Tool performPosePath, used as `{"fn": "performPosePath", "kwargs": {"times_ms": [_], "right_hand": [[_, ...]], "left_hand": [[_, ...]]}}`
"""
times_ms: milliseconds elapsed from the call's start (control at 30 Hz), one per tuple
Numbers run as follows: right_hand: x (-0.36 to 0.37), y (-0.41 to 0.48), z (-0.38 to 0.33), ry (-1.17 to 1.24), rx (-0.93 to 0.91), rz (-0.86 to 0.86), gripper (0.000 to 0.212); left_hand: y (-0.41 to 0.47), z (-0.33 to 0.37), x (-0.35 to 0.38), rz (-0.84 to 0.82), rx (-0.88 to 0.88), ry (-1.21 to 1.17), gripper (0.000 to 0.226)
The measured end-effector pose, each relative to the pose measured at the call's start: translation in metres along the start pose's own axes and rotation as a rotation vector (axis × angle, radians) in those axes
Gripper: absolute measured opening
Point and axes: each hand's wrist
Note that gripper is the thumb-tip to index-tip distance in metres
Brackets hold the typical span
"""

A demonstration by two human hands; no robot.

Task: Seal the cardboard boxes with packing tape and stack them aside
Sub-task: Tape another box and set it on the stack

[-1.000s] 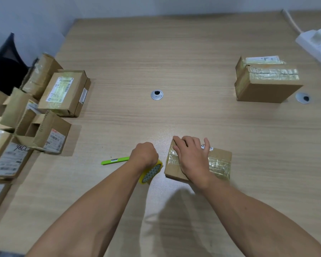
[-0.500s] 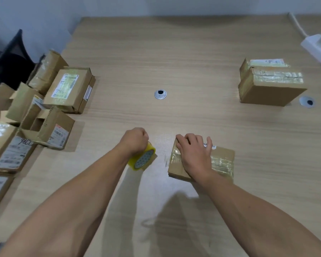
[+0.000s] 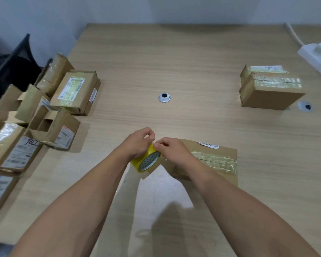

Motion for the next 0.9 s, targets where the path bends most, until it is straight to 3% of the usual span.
{"fn": "performPosePath", "kwargs": {"times_ms": [267,433,533,700,833,900], "right_hand": [[0.023,-0.009,-0.006,0.199,-0.011,0.16,0.014],[0.036,-0.009,-0.006,-0.024,-0.057,0.243,0.018],[0.038,-0.012,-0.005,-0.068,-0.133,0.261,0.018],[0.032,-0.018,-0.003,-0.094,-0.236,0.195,0.015],[0.04,-0.02,-0.009,-0.134,-0.297,0.143,0.013],[0.043,-0.019,-0.01,-0.127,-0.316,0.169,0.014]], "left_hand": [[-0.016,-0.006,0.0,0.01,0.047,-0.046,0.017],[-0.024,-0.013,-0.001,-0.042,-0.016,-0.262,0.023],[-0.028,-0.024,-0.006,-0.139,-0.125,-0.467,0.047],[-0.027,-0.051,-0.006,-0.148,0.052,-0.114,0.048],[-0.031,-0.053,-0.001,-0.158,0.132,-0.156,0.024],[-0.03,-0.06,0.003,-0.174,0.086,-0.185,0.033]]}}
Point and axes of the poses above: each hand's wrist, its own y-axis towards the middle knuckle, its own x-axis out of the palm, z = x × y, and after that the axes turned 12 degrees about y, right-handed
